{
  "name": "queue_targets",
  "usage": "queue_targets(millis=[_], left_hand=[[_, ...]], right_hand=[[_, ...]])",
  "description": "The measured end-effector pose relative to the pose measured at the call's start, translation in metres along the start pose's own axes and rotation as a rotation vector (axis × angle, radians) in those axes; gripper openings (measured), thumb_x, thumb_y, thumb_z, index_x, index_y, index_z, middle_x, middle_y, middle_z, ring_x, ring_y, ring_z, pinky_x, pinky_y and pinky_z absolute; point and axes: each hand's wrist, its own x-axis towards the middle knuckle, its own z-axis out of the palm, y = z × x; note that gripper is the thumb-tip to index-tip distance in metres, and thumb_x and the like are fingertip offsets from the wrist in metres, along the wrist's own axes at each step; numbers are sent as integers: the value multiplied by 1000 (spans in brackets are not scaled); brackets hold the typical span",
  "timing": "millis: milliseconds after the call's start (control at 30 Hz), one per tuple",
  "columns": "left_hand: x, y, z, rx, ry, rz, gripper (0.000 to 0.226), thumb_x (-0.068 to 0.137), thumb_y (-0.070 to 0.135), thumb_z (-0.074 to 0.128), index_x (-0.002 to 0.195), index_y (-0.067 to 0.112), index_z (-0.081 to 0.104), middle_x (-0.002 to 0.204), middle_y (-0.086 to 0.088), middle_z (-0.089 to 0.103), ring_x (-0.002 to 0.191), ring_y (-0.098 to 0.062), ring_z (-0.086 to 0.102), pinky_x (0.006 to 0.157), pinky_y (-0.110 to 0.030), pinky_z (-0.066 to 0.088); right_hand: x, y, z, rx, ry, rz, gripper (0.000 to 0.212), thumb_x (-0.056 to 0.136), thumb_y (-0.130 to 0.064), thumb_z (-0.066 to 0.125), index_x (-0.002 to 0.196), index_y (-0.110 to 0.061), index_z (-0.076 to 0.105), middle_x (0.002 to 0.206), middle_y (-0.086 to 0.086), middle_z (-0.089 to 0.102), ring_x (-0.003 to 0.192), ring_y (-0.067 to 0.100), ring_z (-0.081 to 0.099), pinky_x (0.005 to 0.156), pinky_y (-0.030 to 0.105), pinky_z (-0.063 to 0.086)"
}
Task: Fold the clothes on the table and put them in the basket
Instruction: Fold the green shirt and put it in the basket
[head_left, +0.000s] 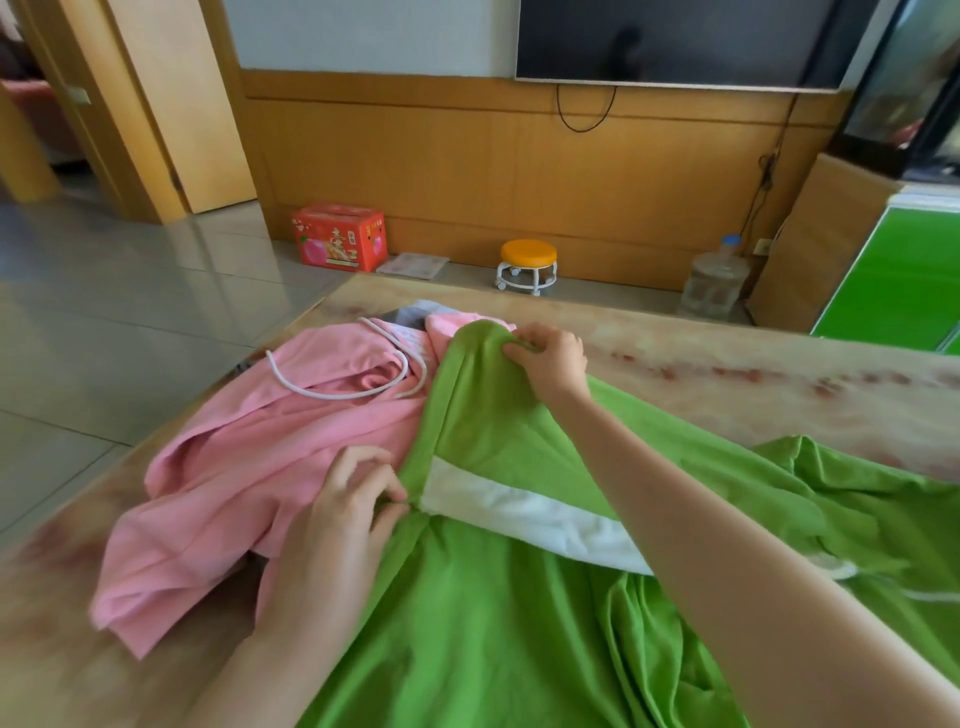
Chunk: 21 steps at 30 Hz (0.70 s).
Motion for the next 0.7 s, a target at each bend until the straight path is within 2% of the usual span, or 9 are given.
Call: queue_targets(millis=[100,200,300,367,467,500,567,633,700], left_hand=[[-3,-7,-1,-38,85,21,33,73,-3,73,73,18,48,97,8,56,81,-12,56,63,-36,47],[-8,-12,0,-48,115,38,29,73,-7,71,75,13,50,96,6,58,83,-16,60,65,-42,50],[-12,-13,2,-14,101,20,32,70,-9,73,77,15,53,99,6,59,83,-16,59,68,-36,47],[-15,-10,3,21,93,22,37,69,-11,71,86,19,58,106,6,58,93,-12,54,73,-25,37],[-11,8,1,56,106,153,47,79,3,53,123,21,57,135,6,50,127,-14,45,105,-20,25],[-6,13,3,86,67,231,50,83,10,44,130,19,54,141,4,47,134,-16,39,112,-26,20],[7,17,15,208,-78,350,48,86,21,37,130,18,57,142,-1,48,137,-22,37,115,-40,16],[16,6,33,367,-223,361,45,86,31,38,122,19,63,135,-3,55,133,-22,42,114,-41,10],[21,-6,45,446,-316,315,47,85,38,38,121,22,64,133,-4,58,132,-17,40,115,-38,2]], right_hand=[[-4,3,6,37,1,33,21,84,-27,70,105,-21,70,110,2,68,115,27,45,89,30,30],[-6,12,11,99,20,84,19,83,-26,71,102,-22,71,107,1,69,116,28,48,95,33,34],[-10,13,12,17,-32,97,32,87,-29,66,119,-22,63,122,0,63,119,27,40,93,32,30],[-15,10,10,-12,-6,4,47,91,-30,61,135,-19,49,138,2,51,125,27,35,100,32,27],[-32,5,14,-61,47,-318,56,96,-29,52,147,-15,34,152,5,34,140,24,26,114,34,18],[-36,6,17,-89,18,-404,56,97,-29,50,148,-14,32,154,6,30,143,23,23,116,35,15],[-38,8,24,-170,-106,-470,53,99,-30,44,148,-15,29,156,6,25,146,21,18,119,38,13],[-34,8,30,-250,-278,-410,49,103,-32,35,149,-19,28,158,3,18,147,19,10,119,40,8],[-28,2,33,-290,-369,-350,50,104,-34,30,151,-20,24,160,2,11,148,21,1,119,40,1]])
